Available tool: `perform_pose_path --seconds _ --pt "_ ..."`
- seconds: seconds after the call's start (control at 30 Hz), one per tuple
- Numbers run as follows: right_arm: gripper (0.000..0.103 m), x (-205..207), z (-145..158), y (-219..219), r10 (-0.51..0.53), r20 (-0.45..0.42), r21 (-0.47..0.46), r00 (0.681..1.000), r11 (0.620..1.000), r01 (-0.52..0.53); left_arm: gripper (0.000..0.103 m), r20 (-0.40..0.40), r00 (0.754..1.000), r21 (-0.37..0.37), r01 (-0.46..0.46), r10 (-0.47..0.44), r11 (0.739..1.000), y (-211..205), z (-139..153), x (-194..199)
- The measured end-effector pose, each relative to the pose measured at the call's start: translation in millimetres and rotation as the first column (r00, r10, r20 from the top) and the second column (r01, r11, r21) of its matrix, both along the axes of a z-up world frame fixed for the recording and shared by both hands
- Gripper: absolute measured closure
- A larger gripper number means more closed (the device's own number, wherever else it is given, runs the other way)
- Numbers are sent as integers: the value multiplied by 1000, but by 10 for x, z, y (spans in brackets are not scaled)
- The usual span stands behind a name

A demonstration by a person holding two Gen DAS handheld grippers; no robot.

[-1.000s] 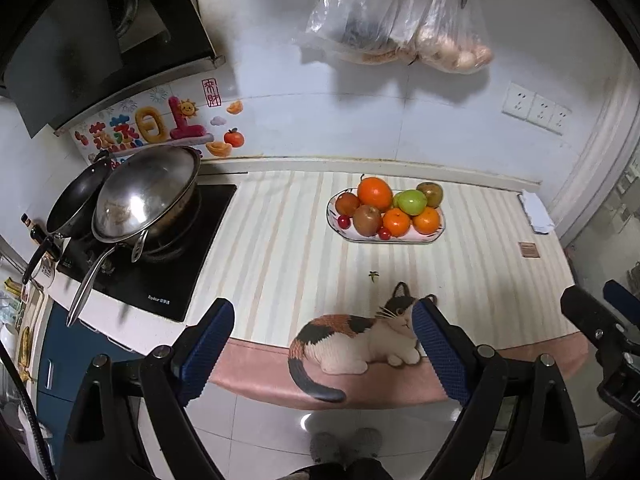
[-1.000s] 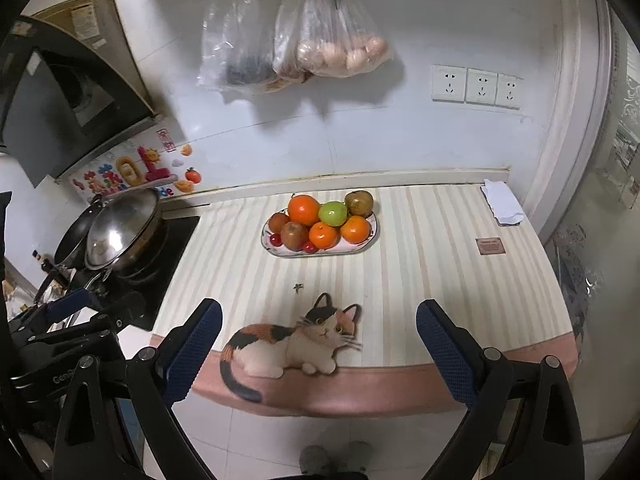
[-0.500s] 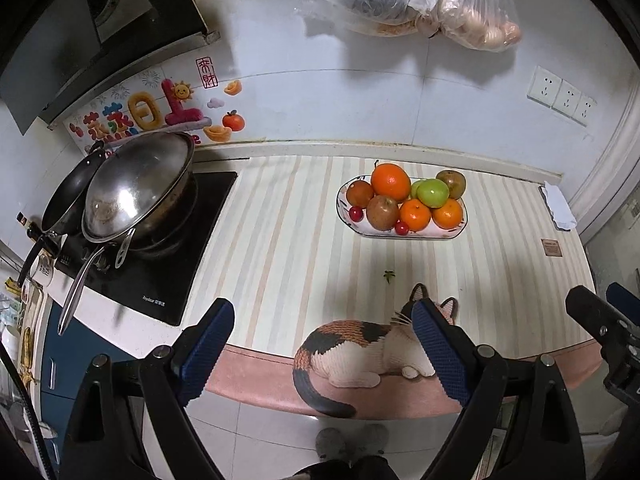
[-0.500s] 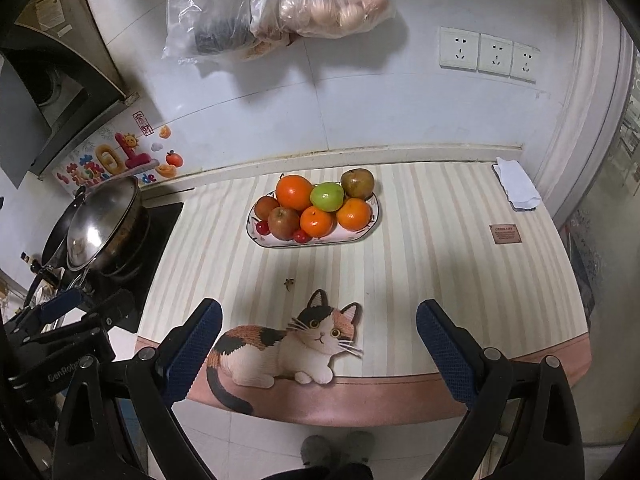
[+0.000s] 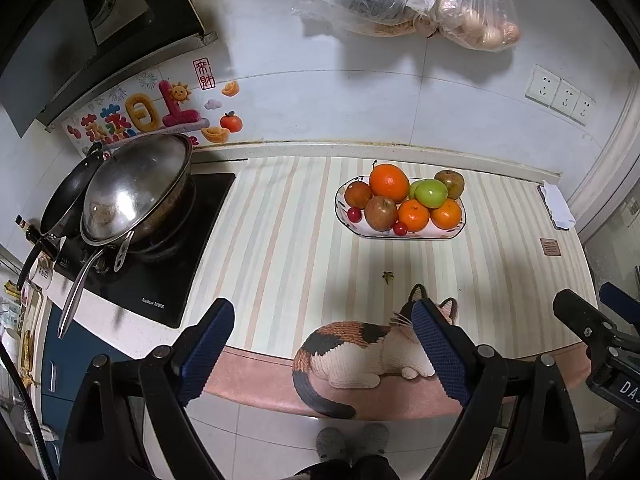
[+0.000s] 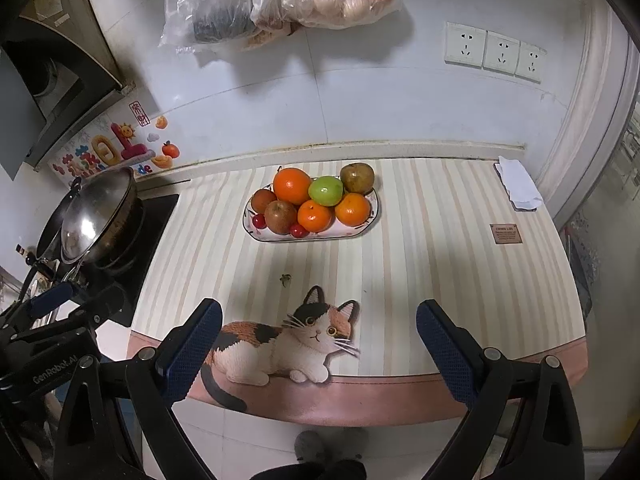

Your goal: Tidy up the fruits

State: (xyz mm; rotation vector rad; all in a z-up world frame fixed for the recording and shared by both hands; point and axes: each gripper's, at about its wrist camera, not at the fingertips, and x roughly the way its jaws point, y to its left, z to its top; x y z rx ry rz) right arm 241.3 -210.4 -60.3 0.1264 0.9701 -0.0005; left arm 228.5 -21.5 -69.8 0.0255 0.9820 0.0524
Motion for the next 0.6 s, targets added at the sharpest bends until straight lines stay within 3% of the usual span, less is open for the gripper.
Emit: perform_pose_path --seconds 0.6 --pt "3 14 17 0 17 -3 -18 1000 1000 -17 12 4 1000 7 8 -8 1000 -14 -2 -22"
